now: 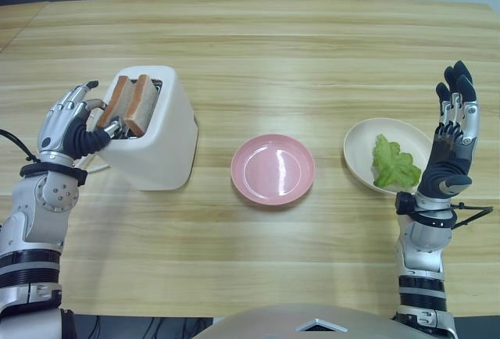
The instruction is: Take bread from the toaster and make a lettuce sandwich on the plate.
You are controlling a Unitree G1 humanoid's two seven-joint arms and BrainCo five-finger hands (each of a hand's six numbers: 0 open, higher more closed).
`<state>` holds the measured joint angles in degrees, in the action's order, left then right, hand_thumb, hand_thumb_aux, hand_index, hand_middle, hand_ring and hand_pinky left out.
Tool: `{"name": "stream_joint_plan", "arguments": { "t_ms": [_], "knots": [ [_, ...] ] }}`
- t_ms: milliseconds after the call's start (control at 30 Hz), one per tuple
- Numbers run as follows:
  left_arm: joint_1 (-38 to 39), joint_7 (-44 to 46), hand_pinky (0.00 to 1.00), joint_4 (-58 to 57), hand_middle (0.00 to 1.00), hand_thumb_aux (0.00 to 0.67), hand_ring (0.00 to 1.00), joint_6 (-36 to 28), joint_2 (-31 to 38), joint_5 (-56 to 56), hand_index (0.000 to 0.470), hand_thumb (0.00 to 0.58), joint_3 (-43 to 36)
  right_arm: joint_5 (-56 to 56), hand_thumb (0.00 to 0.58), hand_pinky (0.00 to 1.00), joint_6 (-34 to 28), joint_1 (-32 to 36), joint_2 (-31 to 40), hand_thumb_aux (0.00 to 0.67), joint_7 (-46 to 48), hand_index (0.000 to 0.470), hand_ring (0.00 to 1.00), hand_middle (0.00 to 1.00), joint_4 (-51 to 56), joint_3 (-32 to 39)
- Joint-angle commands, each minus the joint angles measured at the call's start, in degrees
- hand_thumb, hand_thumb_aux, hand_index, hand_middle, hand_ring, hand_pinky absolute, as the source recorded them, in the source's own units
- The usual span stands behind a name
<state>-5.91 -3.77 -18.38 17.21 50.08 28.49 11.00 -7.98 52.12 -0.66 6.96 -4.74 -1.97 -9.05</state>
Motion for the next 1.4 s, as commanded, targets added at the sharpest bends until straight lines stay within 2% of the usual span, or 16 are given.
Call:
{"name": "stream_joint_plan", "arguments": {
  "t_ms": [33, 367, 633, 667, 1167, 1400],
  "knots": [
    [0.33, 1.59, 0.00, -0.33, 0.00, 0.670, 0.00, -1.14, -0.61, -0.95, 0.470, 0.580, -1.00, -0.14, 0.000, 0.00, -0.10, -0.30, 0.30, 0.000, -0.13, 0.000, 0.00, 0.00, 0.31, -0.66],
    [-1.52, 3.86, 0.00, 8.11, 0.00, 0.670, 0.00, -2.86, -5.18, -10.69, 0.470, 0.580, 2.34, -0.38, 0.000, 0.00, 0.02, -0.07, 0.11, 0.000, -0.26, 0.000, 0.00, 0.00, 0.32, -0.83],
    [-0.26, 4.98, 0.00, 13.96, 0.00, 0.670, 0.00, -3.94, -7.26, -11.78, 0.470, 0.580, 3.10, -0.64, 0.000, 0.00, 0.46, 0.24, -0.08, 0.000, -0.55, 0.000, 0.00, 0.00, 1.07, -0.68],
    [-0.15, 5.44, 1.00, 14.24, 1.00, 0.670, 1.00, -4.17, -7.47, -11.90, 0.470, 0.580, 2.93, -0.68, 0.000, 0.00, 0.49, 0.26, -0.11, 0.000, -0.60, 0.000, 0.00, 0.00, 1.12, -0.67],
    [-4.49, -5.69, 1.00, 6.62, 1.00, 0.670, 1.00, -5.64, -6.56, -2.22, 0.470, 0.580, 2.72, -0.73, 0.000, 0.00, 0.53, 0.25, 0.06, 0.000, -0.62, 0.000, 0.00, 0.00, 1.11, -0.41],
    [-4.75, -6.94, 1.00, 9.43, 1.00, 0.670, 1.00, -3.44, -7.83, -5.40, 0.470, 0.580, 4.74, -0.52, 0.000, 0.00, 0.18, 0.27, 0.16, 0.000, -0.44, 0.000, 0.00, 0.00, 0.80, -0.33]
  ]
}}
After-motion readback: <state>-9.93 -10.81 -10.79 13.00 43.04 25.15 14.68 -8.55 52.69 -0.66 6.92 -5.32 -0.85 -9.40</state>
